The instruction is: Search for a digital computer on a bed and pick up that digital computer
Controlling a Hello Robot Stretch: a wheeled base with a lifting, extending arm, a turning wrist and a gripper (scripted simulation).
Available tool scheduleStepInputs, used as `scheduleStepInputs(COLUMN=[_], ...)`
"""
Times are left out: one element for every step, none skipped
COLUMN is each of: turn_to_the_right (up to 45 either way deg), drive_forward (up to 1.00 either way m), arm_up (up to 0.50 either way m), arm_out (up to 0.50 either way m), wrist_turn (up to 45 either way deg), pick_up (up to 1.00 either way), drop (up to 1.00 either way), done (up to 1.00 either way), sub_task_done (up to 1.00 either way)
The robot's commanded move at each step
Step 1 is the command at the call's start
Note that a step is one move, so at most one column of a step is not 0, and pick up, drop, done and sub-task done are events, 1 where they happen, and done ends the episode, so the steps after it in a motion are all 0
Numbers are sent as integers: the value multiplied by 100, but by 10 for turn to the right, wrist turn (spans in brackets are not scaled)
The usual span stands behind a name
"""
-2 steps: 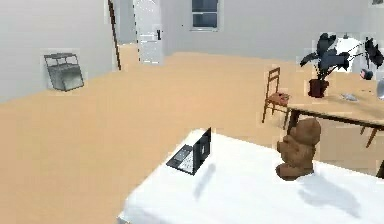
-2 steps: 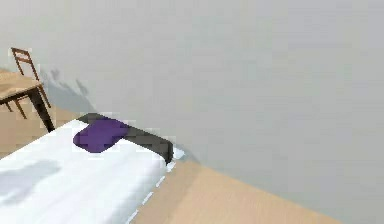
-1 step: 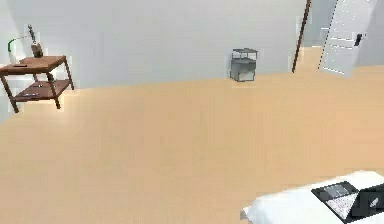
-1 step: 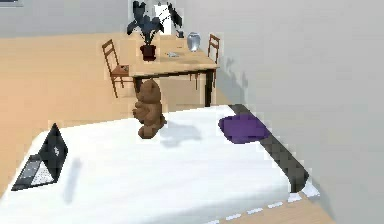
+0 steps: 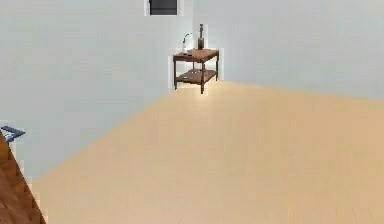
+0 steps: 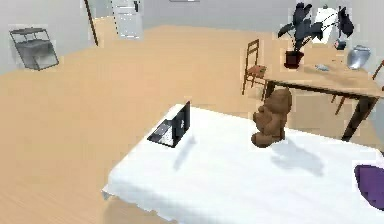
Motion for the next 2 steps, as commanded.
scheduleStepInputs(turn_to_the_right=[450, 0], drive_forward=[0, 95], arm_up=[0, 0], arm_out=[0, 0], wrist_turn=[0, 0], pick_up=[0, 0], drop=[0, 0], done=[0, 0], sub_task_done=[0, 0])
